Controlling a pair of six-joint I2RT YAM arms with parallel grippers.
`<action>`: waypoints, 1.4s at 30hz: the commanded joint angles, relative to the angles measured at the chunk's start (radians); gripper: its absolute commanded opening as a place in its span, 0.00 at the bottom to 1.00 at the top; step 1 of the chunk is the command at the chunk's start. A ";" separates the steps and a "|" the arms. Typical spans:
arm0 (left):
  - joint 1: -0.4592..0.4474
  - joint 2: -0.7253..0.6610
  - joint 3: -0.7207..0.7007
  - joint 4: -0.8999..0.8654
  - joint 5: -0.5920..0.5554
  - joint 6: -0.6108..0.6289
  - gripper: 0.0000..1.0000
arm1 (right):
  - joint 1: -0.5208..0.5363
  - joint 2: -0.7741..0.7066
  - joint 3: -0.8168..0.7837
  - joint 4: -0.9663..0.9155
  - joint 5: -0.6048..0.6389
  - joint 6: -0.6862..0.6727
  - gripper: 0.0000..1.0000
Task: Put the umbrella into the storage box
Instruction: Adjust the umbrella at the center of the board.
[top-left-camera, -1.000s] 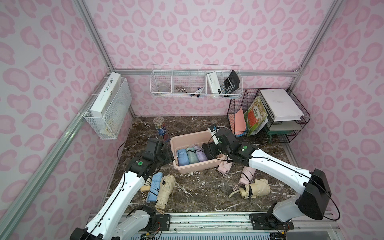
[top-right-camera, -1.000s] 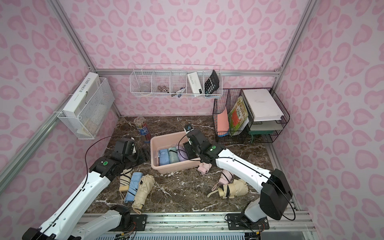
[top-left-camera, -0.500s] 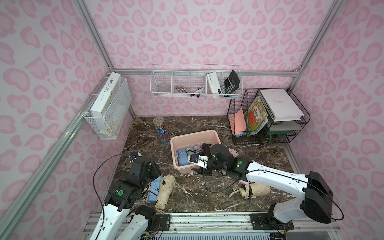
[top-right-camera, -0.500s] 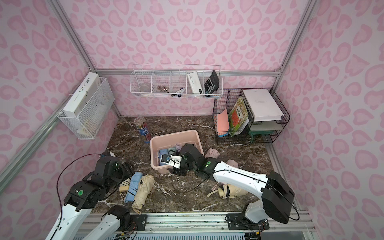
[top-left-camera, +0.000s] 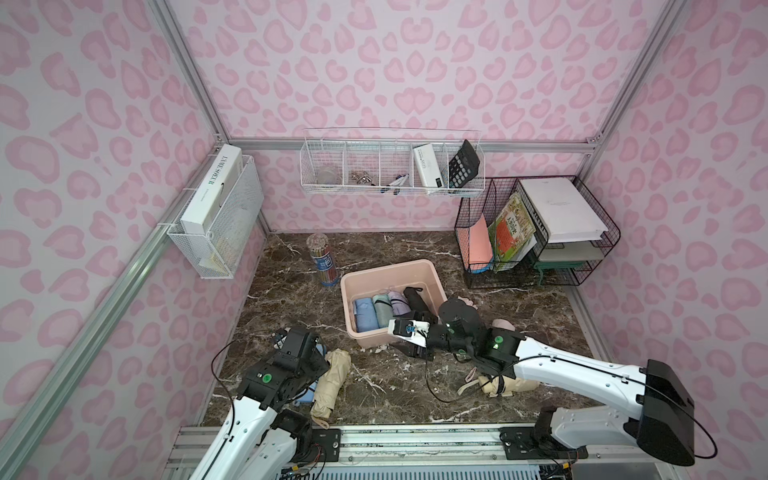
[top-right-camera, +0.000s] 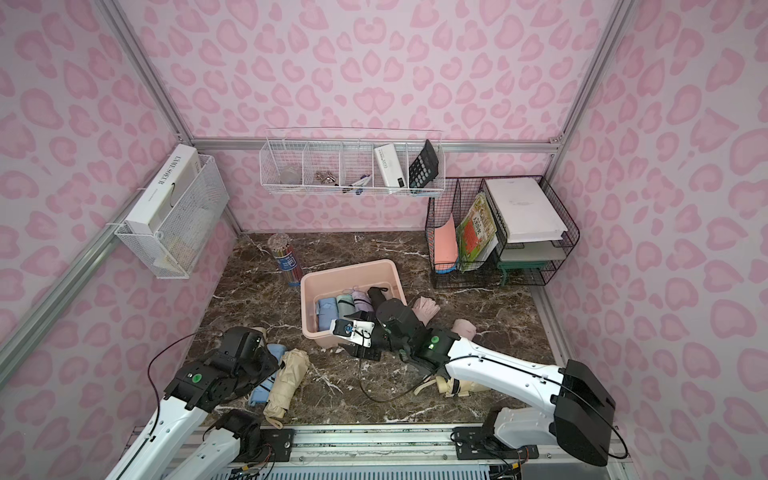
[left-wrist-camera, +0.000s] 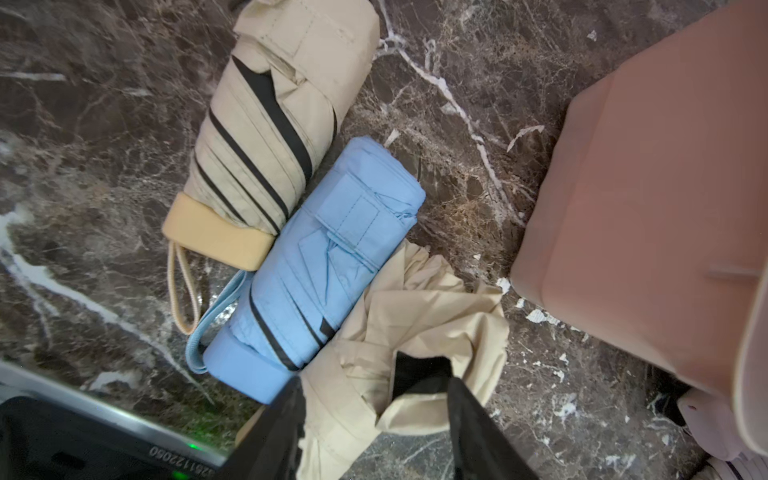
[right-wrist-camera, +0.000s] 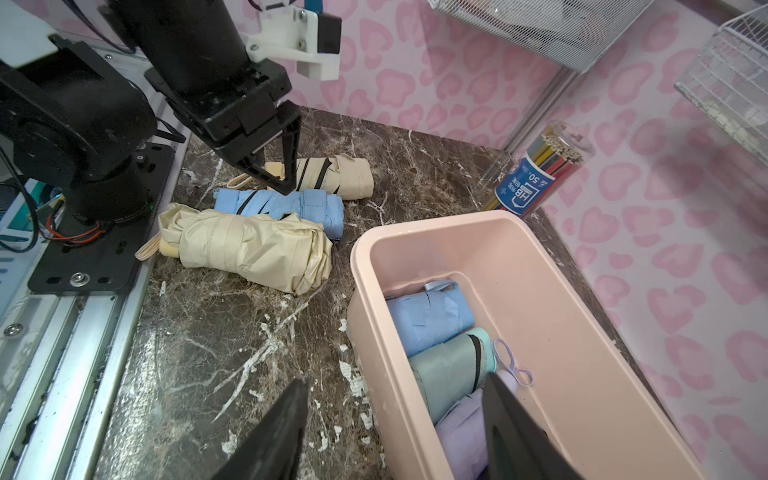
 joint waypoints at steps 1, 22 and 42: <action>0.001 0.049 -0.011 0.135 -0.006 -0.002 0.49 | 0.004 -0.032 -0.017 0.024 0.032 0.049 0.59; 0.006 0.251 -0.089 0.295 0.144 0.060 0.28 | 0.022 -0.140 -0.088 0.011 0.081 0.093 0.58; -0.172 0.260 -0.023 0.271 0.237 0.057 0.27 | 0.047 -0.079 -0.060 -0.018 -0.049 -0.013 0.62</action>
